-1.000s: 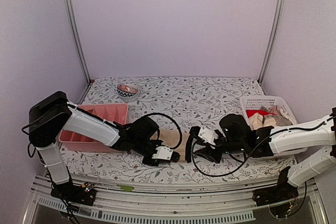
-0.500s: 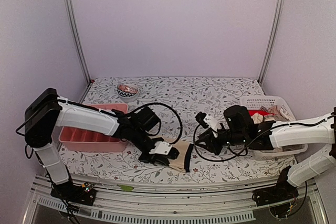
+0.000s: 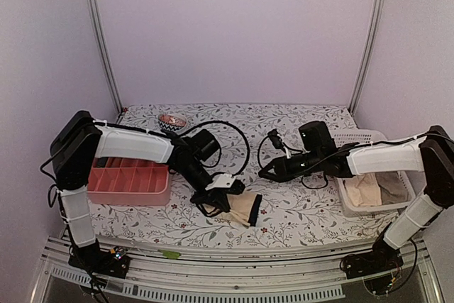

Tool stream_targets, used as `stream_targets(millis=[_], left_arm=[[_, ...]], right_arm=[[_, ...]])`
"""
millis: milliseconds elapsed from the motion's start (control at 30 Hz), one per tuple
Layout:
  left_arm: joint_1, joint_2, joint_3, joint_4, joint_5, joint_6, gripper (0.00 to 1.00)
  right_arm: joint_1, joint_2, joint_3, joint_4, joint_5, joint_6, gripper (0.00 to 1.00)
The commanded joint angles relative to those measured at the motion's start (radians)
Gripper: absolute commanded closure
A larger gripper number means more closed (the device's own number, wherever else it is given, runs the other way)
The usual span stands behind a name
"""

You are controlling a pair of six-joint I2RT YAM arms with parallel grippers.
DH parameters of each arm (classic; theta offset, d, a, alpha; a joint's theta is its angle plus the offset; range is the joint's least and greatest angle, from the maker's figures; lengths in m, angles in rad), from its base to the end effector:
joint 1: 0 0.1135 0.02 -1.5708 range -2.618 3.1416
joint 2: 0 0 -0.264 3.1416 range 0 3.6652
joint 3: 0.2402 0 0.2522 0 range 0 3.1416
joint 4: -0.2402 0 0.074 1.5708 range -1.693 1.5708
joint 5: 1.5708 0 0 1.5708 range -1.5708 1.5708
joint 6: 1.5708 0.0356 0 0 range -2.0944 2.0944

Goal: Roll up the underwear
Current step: Pick up the underwear from the center of the board.

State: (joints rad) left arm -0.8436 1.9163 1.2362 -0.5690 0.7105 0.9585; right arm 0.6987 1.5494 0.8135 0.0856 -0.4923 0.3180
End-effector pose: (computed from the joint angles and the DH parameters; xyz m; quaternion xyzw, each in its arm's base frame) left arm 0.2283 -0.2915 0.1587 0.7601 0.5308 -0.3342 0.1696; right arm 0.2342 0.2188 0.1937 -0.2707 0.8328 0.4004 0.2701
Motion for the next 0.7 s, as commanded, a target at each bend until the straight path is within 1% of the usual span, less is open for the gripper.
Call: stream_targets(millis=[0,67,267,467,667], left_arm=[[0.041,0.078,0.080,-0.081,0.040,0.010,1.00],[0.056,0.106,0.114,-0.101,0.053,0.009,1.00],[0.093,0.164,0.217,-0.153,0.066,0.025,1.00],[0.115,0.248,0.339,-0.223,0.052,0.048,1.00],[0.130,0.302,0.408,-0.267,0.028,0.079,1.00]], right_arm=[[-0.031,0.033,0.054,0.024,-0.136,0.081,0.76],[-0.038,0.041,0.063,0.024,-0.168,0.076,0.74],[-0.069,0.064,0.056,0.023,-0.200,0.094,0.72],[-0.096,0.087,0.060,0.023,-0.218,0.116,0.72],[-0.103,0.130,0.073,0.008,-0.232,0.129,0.71]])
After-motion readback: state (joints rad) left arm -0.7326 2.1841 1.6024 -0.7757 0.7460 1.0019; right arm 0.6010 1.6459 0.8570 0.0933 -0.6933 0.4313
